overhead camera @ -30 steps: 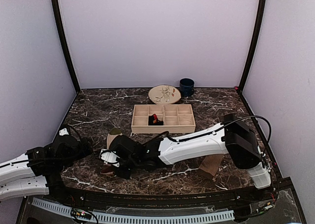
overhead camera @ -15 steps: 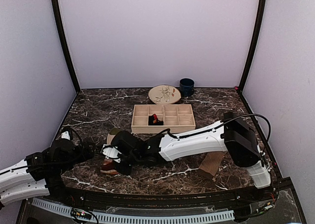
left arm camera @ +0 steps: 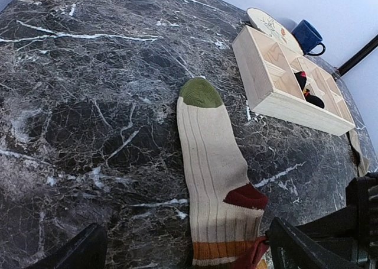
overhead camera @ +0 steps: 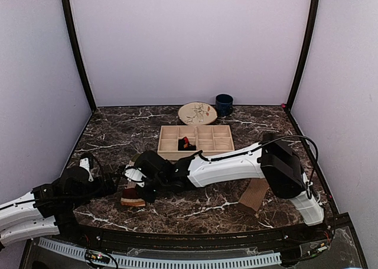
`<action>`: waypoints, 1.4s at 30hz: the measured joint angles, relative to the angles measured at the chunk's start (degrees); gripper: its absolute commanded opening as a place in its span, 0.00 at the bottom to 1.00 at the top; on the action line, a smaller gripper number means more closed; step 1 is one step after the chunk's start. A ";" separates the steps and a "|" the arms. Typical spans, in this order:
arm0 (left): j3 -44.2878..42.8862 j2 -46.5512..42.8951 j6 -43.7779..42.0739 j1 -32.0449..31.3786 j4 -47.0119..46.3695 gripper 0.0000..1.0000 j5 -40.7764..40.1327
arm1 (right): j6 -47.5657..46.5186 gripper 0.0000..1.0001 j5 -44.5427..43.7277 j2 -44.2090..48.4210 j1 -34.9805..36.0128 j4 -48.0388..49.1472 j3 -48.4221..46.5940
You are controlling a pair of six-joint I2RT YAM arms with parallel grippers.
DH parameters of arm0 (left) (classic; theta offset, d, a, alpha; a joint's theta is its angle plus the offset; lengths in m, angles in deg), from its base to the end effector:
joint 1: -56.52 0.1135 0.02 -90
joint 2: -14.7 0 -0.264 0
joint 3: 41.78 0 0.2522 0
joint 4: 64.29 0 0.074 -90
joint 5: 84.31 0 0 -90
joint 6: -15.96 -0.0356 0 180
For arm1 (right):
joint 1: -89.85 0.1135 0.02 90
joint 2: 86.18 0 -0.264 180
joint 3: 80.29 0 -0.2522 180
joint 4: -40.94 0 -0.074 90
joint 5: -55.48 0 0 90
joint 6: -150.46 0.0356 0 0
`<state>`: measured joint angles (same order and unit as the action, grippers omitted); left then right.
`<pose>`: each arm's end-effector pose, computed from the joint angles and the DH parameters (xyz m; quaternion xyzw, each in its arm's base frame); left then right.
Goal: Roll the socks
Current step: Roll the sock at the center of the board.
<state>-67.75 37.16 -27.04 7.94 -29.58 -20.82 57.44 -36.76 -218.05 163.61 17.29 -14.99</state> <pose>0.0902 -0.0782 0.1750 -0.1009 0.8495 -0.2197 0.4690 0.1468 0.4989 0.1640 -0.5582 0.7176 0.2263 0.3495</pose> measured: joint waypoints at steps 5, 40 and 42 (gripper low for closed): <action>0.00 -0.17 -1.68 0.00 -1.40 0.98 2.08 | 1.11 0.00 0.33 -0.66 -0.70 -0.02 0.00; 0.00 17.59 -7.37 -0.02 -7.87 0.86 11.50 | 10.23 0.00 7.10 -2.82 -4.22 -0.39 -1.07; -0.07 17.66 -7.34 0.00 -8.13 0.86 11.47 | 10.47 0.00 7.56 -2.82 -4.24 -0.42 -1.03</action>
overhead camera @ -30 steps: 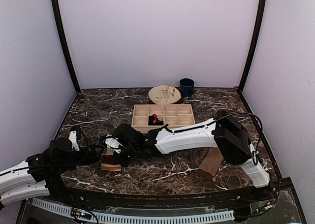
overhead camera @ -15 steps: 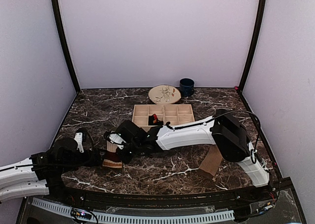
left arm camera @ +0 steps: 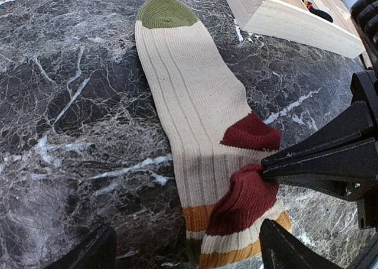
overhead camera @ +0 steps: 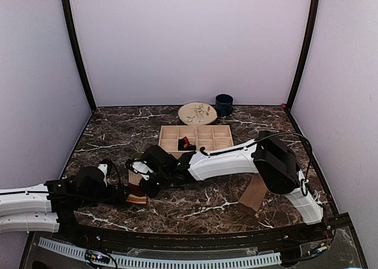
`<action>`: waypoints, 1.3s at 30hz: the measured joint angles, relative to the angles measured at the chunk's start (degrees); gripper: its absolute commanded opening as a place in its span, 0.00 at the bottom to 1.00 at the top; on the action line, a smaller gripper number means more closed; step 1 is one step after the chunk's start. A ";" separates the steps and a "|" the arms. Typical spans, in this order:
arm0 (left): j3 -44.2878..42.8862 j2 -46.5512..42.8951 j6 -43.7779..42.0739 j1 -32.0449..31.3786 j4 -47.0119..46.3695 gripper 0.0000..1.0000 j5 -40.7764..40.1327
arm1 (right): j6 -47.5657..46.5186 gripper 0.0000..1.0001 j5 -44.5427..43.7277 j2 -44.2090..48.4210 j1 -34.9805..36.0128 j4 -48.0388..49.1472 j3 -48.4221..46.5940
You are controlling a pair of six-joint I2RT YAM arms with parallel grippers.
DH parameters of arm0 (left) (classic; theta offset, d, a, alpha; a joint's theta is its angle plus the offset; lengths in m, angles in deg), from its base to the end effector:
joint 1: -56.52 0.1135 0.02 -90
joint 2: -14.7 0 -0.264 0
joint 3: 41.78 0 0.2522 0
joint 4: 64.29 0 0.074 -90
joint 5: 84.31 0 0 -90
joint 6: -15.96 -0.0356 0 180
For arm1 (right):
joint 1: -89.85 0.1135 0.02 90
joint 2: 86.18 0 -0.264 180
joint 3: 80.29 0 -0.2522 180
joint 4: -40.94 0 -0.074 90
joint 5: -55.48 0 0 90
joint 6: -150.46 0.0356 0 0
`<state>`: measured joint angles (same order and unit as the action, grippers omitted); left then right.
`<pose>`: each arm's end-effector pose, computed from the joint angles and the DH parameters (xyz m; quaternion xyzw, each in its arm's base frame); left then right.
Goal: Roll the socks
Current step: Roll the sock at the center of the board.
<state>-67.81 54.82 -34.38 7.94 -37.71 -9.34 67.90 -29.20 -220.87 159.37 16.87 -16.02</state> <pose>0.1028 -0.1026 0.1516 0.0156 0.9025 -0.2027 0.3797 0.1803 0.4922 0.1446 -0.4883 0.7755 0.2810 0.2851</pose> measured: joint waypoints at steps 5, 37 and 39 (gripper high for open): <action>-0.26 1.07 0.07 0.00 -0.50 0.85 -0.35 | 0.42 0.00 1.14 0.00 0.00 0.00 0.00; -2.19 17.57 4.33 0.00 -8.46 0.66 -2.32 | 0.26 0.24 -1.20 3.13 0.35 3.37 6.21; -1.92 16.92 4.52 0.00 -8.44 0.66 -2.05 | 0.13 0.25 -1.77 4.24 0.39 4.26 7.41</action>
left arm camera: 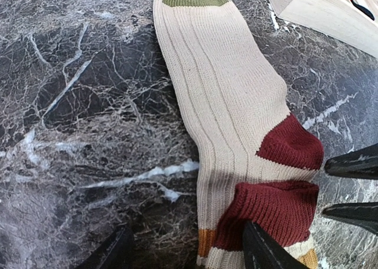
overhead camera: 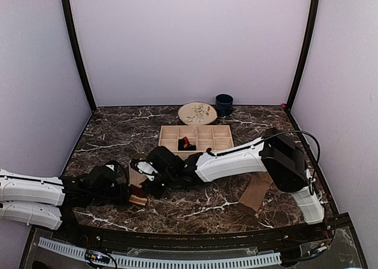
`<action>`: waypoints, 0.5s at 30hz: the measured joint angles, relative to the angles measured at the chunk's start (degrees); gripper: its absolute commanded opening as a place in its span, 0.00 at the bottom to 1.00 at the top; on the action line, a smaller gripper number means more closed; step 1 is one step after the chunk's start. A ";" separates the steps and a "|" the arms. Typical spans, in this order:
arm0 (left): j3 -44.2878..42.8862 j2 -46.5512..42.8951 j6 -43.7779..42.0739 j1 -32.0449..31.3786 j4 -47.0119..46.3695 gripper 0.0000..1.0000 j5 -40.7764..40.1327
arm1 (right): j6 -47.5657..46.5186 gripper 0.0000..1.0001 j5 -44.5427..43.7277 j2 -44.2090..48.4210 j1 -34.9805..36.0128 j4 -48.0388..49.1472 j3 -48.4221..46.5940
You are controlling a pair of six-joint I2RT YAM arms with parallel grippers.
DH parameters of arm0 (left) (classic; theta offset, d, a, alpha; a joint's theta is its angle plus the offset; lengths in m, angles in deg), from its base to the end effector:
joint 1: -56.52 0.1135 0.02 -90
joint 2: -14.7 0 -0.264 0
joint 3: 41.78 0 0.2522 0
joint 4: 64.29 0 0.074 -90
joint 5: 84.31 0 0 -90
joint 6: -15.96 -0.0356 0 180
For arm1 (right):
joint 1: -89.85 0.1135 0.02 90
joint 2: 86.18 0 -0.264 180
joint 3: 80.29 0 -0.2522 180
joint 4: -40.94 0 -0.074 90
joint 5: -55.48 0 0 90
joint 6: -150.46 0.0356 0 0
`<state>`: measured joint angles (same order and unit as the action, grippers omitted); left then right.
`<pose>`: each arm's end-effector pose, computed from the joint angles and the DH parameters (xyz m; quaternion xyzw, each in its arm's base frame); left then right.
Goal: Roll the socks
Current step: Roll the sock at the center of the board.
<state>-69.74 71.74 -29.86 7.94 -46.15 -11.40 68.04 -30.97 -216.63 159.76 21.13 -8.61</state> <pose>0.1204 -0.1207 0.1331 -0.0188 0.9222 -0.1657 0.3490 0.1719 0.4763 0.1462 -0.4832 0.7746 0.2768 0.2997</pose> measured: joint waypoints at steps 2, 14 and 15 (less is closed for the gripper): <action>0.20 -0.46 0.13 0.00 0.02 0.64 0.17 | -0.07 0.26 -0.61 0.87 0.07 0.55 0.68; 0.55 -0.83 1.95 0.00 0.00 0.61 0.17 | -5.57 0.34 -9.05 5.86 3.45 6.10 8.37; 0.55 -0.85 2.10 0.00 0.00 0.61 0.17 | -6.43 0.33 -10.01 6.45 4.11 6.64 9.51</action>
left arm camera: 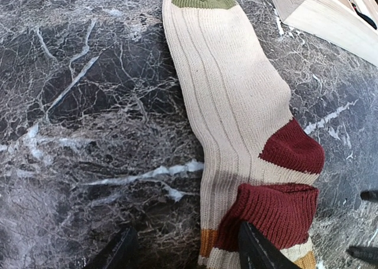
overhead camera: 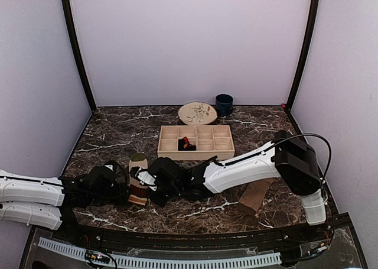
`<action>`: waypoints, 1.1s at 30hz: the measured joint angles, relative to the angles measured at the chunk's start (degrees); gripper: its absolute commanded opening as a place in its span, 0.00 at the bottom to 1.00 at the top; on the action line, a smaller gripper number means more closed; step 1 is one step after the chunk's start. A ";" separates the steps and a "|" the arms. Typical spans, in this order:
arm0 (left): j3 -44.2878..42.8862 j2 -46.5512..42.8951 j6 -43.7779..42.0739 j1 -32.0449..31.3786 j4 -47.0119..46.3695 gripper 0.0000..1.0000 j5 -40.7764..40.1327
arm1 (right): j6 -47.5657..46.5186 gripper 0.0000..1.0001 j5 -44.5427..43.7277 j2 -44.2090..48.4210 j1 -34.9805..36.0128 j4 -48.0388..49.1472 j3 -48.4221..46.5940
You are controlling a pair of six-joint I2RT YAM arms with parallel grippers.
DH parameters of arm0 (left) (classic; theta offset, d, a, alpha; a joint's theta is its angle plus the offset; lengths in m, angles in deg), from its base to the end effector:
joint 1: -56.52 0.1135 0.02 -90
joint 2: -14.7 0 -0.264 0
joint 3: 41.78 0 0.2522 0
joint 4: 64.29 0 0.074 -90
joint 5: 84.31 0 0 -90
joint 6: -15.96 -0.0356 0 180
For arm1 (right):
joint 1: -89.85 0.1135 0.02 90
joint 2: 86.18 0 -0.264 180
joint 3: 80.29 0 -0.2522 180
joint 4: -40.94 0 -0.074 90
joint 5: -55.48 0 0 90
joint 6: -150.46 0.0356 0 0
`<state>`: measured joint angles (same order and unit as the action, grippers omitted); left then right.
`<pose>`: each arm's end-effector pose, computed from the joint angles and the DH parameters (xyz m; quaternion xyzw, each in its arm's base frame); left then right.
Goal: Roll the socks
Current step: Roll the sock at the center of the board.
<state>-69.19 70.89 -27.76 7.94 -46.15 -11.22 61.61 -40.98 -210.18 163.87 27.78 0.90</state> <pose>0.1189 -0.1191 0.1325 -0.0355 0.9210 -0.1749 0.3464 0.1364 0.4619 0.1572 -0.5140 0.7376 0.2251 0.3756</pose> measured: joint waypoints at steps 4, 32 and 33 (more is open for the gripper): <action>0.24 -0.20 0.59 0.00 -0.11 0.60 -0.02 | -2.82 0.37 -2.89 1.88 2.34 1.57 3.45; 0.85 -0.39 1.81 0.00 -1.53 0.59 -0.24 | -14.27 0.42 -11.37 -1.90 7.80 8.85 4.92; 0.85 -0.42 1.90 0.00 -1.51 0.59 -0.24 | -14.34 0.42 -11.37 -2.01 7.80 8.85 4.72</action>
<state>-68.34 70.47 -25.86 7.94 -47.65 -11.46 47.27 -52.35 -212.19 171.68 36.63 5.62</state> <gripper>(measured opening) 0.594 0.423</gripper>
